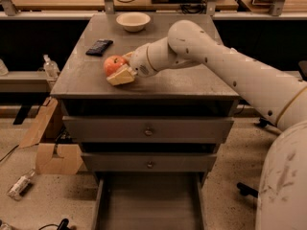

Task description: Place apple into bottom drawer

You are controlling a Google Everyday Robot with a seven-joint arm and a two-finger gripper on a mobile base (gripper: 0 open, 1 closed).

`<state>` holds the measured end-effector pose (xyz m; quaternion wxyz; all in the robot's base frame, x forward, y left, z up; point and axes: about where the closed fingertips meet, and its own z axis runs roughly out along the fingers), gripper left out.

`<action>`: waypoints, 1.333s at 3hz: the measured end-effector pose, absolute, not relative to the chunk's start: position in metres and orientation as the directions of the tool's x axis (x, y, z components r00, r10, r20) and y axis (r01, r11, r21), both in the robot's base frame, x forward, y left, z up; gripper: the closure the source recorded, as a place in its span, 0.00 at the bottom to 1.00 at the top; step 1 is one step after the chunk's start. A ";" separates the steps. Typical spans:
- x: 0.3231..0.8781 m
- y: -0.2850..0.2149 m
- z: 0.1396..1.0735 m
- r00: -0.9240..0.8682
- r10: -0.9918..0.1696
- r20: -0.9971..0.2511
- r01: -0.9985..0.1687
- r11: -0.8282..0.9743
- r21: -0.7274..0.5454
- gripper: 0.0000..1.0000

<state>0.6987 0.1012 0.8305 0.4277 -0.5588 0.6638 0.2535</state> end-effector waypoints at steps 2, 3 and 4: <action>0.598 0.077 0.881 0.114 -0.551 -0.827 -0.941 0.208 -0.268 1.00; 0.543 0.047 0.860 0.079 -0.567 -0.820 -0.934 0.245 -0.260 1.00; 0.500 0.010 0.829 0.059 -0.602 -0.797 -0.928 0.261 -0.266 1.00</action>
Offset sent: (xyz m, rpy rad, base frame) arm -0.1740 -0.0602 0.0535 -0.0698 -0.1654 0.0123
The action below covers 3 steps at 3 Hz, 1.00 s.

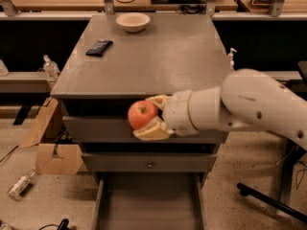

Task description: Place apple into bottom drawer

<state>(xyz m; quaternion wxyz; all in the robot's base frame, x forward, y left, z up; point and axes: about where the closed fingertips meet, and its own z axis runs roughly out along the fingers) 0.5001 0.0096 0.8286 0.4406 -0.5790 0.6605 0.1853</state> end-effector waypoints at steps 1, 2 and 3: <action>0.474 -0.041 0.798 0.016 -0.612 -0.790 -0.900 0.335 -0.278 1.00; 0.475 -0.037 0.790 0.014 -0.605 -0.796 -0.906 0.329 -0.266 1.00; 0.464 -0.035 0.742 -0.016 -0.562 -0.827 -0.910 0.351 -0.221 1.00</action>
Offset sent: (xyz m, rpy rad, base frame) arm -0.0228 -0.0387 -0.0280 -0.0044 -0.0059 -0.0644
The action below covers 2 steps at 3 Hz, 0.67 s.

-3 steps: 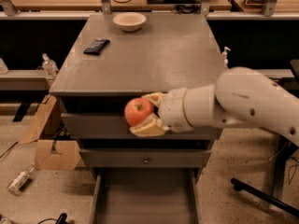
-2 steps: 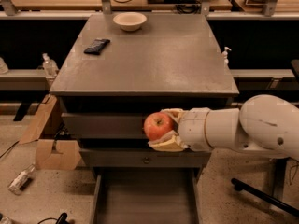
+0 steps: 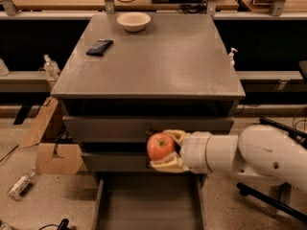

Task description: Place apple into bottom drawer

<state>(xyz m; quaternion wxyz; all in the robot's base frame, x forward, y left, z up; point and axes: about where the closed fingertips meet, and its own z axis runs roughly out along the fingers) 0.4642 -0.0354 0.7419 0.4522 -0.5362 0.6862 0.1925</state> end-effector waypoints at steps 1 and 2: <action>0.435 -0.039 0.658 -0.018 -0.539 -0.842 -0.905 0.368 -0.216 1.00; 0.412 -0.051 0.542 -0.017 -0.570 -0.821 -0.884 0.393 -0.254 1.00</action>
Offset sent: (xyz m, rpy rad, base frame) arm -0.0703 -0.0296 -0.2840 -0.0543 -0.0746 -0.0751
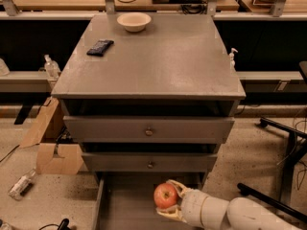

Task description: Place apple into bottom drawer

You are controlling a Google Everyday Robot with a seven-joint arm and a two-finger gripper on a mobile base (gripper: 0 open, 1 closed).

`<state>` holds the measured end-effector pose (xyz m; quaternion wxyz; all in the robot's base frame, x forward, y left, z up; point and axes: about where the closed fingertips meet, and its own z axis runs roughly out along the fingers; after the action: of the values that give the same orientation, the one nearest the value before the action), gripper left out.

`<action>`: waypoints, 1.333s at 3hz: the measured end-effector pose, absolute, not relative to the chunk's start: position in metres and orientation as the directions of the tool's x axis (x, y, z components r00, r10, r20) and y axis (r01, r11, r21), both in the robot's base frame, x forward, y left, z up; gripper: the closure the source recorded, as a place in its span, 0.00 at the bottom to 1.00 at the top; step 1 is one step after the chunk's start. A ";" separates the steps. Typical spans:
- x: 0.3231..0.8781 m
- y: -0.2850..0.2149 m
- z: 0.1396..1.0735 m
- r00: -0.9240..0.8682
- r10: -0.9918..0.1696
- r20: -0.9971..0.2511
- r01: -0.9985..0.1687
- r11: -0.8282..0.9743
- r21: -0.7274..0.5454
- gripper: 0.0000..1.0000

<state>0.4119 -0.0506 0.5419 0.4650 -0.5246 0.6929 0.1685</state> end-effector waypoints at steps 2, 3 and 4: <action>0.421 -0.053 0.421 -0.131 -0.585 -0.801 -0.877 0.445 -0.181 1.00; 0.421 -0.053 0.421 -0.131 -0.585 -0.801 -0.877 0.445 -0.181 1.00; 0.435 -0.035 0.399 -0.125 -0.564 -0.816 -0.888 0.431 -0.162 1.00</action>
Offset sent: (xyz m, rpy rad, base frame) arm 0.0217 -0.0052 -0.1749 -0.0372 0.1795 -0.1093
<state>0.4345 -0.0348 0.3992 0.4333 -0.4998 0.7263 0.1868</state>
